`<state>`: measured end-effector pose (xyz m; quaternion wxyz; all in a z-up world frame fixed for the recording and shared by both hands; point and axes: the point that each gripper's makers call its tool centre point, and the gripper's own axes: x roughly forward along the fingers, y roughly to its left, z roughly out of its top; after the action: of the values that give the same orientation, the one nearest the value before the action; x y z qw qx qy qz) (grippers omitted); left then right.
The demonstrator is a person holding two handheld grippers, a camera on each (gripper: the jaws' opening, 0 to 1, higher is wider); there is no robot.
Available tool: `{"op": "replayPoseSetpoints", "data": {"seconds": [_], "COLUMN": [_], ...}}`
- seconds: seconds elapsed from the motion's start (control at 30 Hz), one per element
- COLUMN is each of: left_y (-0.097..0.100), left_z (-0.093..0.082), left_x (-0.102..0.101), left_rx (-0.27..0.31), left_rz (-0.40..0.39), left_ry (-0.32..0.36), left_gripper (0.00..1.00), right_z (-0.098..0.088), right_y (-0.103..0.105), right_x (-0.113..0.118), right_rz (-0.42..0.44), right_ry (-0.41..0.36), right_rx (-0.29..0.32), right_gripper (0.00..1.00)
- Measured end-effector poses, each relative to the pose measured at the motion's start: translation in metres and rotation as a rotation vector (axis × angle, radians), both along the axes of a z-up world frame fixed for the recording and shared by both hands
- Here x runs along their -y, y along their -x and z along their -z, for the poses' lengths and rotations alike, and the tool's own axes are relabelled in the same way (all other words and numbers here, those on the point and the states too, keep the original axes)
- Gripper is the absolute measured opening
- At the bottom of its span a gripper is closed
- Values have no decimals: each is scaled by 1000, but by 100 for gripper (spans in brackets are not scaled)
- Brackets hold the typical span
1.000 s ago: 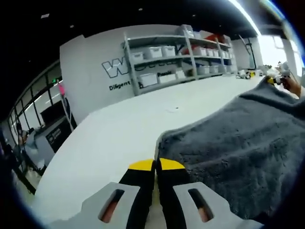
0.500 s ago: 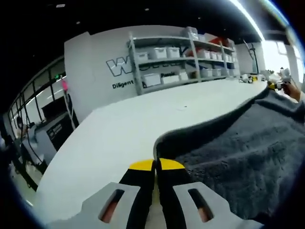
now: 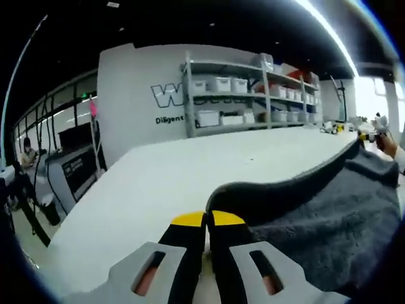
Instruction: Open the folded towel by lifting each exposed corner and separating the folded layers until the towel lies flat within the target outline without major curled edges
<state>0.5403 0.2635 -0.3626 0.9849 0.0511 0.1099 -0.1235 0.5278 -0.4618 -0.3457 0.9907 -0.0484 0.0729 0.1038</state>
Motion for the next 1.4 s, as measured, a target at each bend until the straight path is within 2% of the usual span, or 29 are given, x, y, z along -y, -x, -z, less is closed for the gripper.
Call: {"op": "replayPoseSetpoints", "data": {"seconds": [0.03, 0.13, 0.17, 0.27, 0.33, 0.5, 0.57, 0.63, 0.7, 0.73, 0.77, 0.83, 0.87, 0.93, 1.0, 1.1, 1.27, 1.4], "left_y": [3, 8, 11, 15, 19, 31, 37, 46, 53, 57, 61, 66, 67, 72, 77, 85, 103, 116], "left_z": [-4, -9, -14, -25, -32, -44, -53, -60, -70, -76, -81, -87, -94, -107, -119, -134, -161, -181], "left_x": [0, 1, 1, -2, 0, 0, 1, 1, 0, -1, 0, -2, -5, -9, -13, -20, -25, -27], "left_rx": [12, 31, 44, 81, 96, 117, 148, 143, 160, 168, 163, 100, 86, 88, 116, 124, 179, 218], "left_rz": [-2, 4, 5, 2, 23, 50, 75, 87, 95, 96, 100, 111, 124, 149, 159, 164, 182, 183], "left_ry": [-16, -70, -84, -42, -8, -3, -48, -62, -67, -63, -30, 110, 168, 228, 239, 241, 184, 147], "left_gripper": [1, 1, 1, 1, 1, 1, 1, 1, 1, 1, 1, 1, 1, 1, 1, 1, 1, 1], "right_z": [-8, -14, -21, -36, -43, -60, -67, -74, -86, -91, -96, -103, -107, -115, -123, -140, -169, -194], "right_y": [3, 7, 9, 14, 16, 24, 27, 31, 37, 39, 42, 47, 50, 57, 64, 76, 96, 115], "right_x": [-5, -7, -8, -10, -9, -13, -14, -16, -18, -19, -18, -17, -17, -18, -18, -18, -25, -32], "right_rz": [-24, -26, -34, -45, -34, -60, -66, -75, -86, -92, -97, -97, -99, -118, -128, -132, -151, -156], "right_ry": [65, 68, 60, 19, 59, 28, 26, 19, 9, -2, -12, -18, -17, -15, -3, 14, 22, 71], "right_rx": [40, 55, 75, 115, 127, 147, 152, 160, 175, 179, 181, 184, 186, 192, 198, 220, 264, 296], "right_gripper": [0, 0, 0, 0, 0, 0, 0, 0, 0, 0, 0, 0, 0, 0, 0, 0, 0, 0]}}
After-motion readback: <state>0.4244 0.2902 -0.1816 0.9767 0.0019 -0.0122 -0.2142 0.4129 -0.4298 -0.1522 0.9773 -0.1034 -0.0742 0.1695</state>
